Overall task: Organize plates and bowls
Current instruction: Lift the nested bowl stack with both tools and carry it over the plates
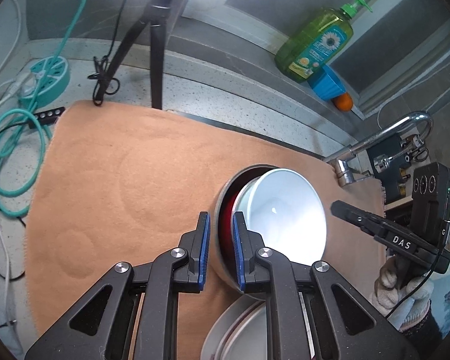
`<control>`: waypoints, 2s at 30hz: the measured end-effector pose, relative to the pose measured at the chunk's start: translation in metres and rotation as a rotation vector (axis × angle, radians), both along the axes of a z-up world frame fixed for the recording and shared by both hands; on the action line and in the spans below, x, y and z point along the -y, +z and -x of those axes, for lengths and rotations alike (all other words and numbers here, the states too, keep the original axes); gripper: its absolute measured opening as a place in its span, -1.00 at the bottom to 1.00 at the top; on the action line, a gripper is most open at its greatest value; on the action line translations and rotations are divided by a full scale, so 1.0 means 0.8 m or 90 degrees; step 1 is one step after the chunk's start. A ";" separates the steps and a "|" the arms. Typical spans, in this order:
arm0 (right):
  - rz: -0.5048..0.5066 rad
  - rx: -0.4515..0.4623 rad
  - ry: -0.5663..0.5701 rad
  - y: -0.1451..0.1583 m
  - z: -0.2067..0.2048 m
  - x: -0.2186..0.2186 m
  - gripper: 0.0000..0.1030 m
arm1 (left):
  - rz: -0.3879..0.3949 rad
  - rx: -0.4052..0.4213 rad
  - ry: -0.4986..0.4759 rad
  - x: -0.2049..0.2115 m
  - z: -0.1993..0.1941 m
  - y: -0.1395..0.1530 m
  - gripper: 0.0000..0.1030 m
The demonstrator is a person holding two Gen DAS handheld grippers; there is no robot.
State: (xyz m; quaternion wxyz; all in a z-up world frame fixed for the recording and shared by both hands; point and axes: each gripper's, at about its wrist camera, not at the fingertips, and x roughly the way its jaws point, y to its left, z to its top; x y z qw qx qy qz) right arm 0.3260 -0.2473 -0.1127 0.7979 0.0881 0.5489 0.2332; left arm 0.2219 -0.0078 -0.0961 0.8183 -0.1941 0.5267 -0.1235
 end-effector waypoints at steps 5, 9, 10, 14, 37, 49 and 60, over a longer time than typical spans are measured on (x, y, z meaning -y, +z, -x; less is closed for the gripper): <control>-0.006 -0.014 -0.015 -0.005 -0.002 0.019 -0.78 | 0.012 -0.023 0.004 -0.008 0.002 -0.013 -0.74; -0.019 -0.043 -0.010 -0.017 -0.004 0.022 -0.78 | 0.016 -0.035 -0.004 -0.003 0.002 -0.020 -0.74; -0.017 -0.046 -0.007 -0.019 -0.004 0.021 -0.78 | 0.017 -0.037 -0.006 -0.001 0.002 -0.021 -0.74; -0.016 -0.053 0.004 -0.025 -0.002 0.015 -0.78 | 0.014 -0.043 -0.010 0.003 0.002 -0.026 -0.74; -0.025 -0.092 0.033 -0.049 -0.003 -0.002 -0.78 | 0.024 -0.062 -0.016 0.015 0.001 -0.043 -0.75; -0.016 -0.076 0.022 -0.039 0.001 -0.001 -0.78 | 0.013 -0.054 -0.014 0.021 0.006 -0.036 -0.78; -0.028 -0.043 0.012 -0.005 0.015 0.014 -0.79 | 0.013 -0.016 -0.024 0.025 0.019 -0.004 -0.78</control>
